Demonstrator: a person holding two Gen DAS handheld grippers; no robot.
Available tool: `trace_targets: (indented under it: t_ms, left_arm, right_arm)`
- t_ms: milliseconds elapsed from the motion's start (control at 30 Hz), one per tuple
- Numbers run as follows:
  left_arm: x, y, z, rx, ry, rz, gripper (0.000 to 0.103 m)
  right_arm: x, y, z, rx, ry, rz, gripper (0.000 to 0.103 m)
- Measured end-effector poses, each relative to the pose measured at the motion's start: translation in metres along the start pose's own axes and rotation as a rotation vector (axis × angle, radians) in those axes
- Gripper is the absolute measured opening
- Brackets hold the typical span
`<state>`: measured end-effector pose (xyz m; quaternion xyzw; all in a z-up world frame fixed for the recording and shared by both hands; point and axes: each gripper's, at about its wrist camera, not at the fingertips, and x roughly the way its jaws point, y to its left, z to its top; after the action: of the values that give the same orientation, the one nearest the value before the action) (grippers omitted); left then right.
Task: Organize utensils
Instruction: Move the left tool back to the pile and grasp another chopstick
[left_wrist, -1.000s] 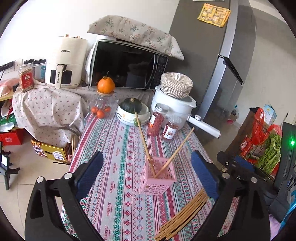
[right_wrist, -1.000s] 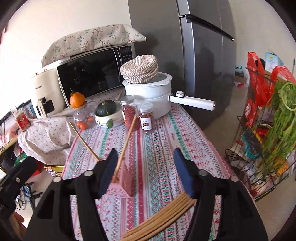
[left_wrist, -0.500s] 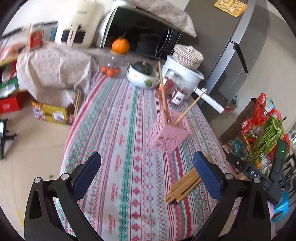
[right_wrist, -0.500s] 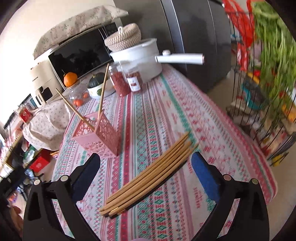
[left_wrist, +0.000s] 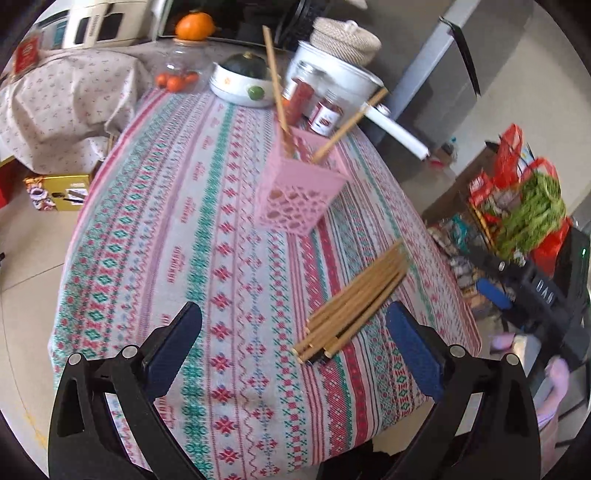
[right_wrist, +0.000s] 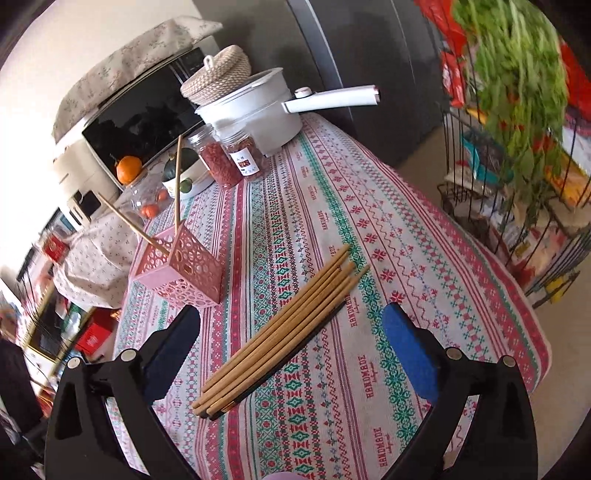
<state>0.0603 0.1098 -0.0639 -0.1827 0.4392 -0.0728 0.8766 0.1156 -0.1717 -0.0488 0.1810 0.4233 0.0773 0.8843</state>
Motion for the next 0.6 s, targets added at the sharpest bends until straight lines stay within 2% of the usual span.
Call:
trace_targets:
  t_ms: [133,267,367,600]
  left_arm:
    - [0.014,-0.019,-0.005,0.048,0.036,-0.019,0.096]
    - [0.036,-0.046,-0.009,0.116,0.086,-0.042,0.096]
    - [0.055,-0.068,-0.008,0.192,0.134,-0.048,0.096]
    - [0.095,-0.114,0.017,0.319,0.201,-0.028,0.096]
  right_arm:
    - [-0.010,-0.022,0.007,0.089,-0.016,0.016,0.096]
    - [-0.021,-0.050,0.018,0.217,-0.021,0.069,0.096]
    - [-0.031,-0.076,0.026,0.316,-0.053,0.056,0.096]
    - [-0.043,-0.126,0.033,0.488,-0.036,0.047,0.096]
